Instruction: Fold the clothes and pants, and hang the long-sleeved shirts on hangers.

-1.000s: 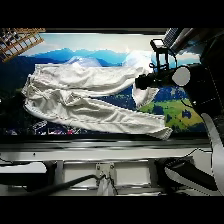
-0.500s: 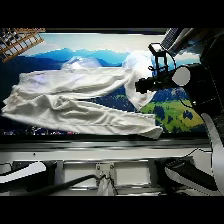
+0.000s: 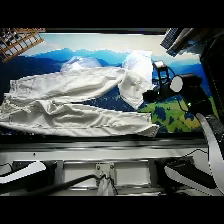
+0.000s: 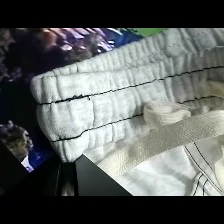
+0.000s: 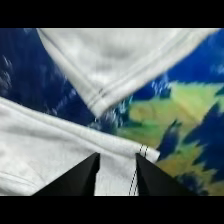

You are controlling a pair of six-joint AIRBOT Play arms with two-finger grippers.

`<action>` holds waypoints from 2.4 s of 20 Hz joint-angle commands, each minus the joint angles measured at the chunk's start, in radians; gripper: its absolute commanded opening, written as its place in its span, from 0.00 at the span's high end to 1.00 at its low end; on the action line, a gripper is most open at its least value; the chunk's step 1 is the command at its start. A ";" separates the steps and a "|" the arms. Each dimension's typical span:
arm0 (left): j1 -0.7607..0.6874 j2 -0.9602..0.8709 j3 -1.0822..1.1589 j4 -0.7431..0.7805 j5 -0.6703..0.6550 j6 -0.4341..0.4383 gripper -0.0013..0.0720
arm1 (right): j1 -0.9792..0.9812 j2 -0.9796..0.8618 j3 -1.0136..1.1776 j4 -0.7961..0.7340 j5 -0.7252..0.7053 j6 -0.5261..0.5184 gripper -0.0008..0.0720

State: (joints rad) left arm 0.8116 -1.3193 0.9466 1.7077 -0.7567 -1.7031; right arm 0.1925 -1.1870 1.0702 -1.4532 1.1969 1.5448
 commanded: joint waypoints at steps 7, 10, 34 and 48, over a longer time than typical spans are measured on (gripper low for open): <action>-0.001 0.001 -0.001 -0.049 0.019 -0.003 0.95 | 0.002 -0.131 -0.146 0.109 -0.233 0.202 0.37; -0.002 0.001 -0.001 -0.080 0.026 -0.003 0.95 | 0.002 -0.175 -0.146 0.141 -0.331 0.291 0.39; -0.002 -0.035 0.000 -0.032 0.158 -0.002 0.95 | 0.000 -0.217 -0.145 -0.302 -0.085 0.140 0.94; -0.003 -0.043 -0.001 -0.053 0.084 0.005 0.95 | -0.154 -0.210 -0.112 -0.383 -0.173 0.142 0.36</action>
State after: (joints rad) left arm 0.8101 -1.3602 0.9463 1.6798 -0.6243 -1.6962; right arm 0.0586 -1.4033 0.9409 -1.8912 1.0477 1.6814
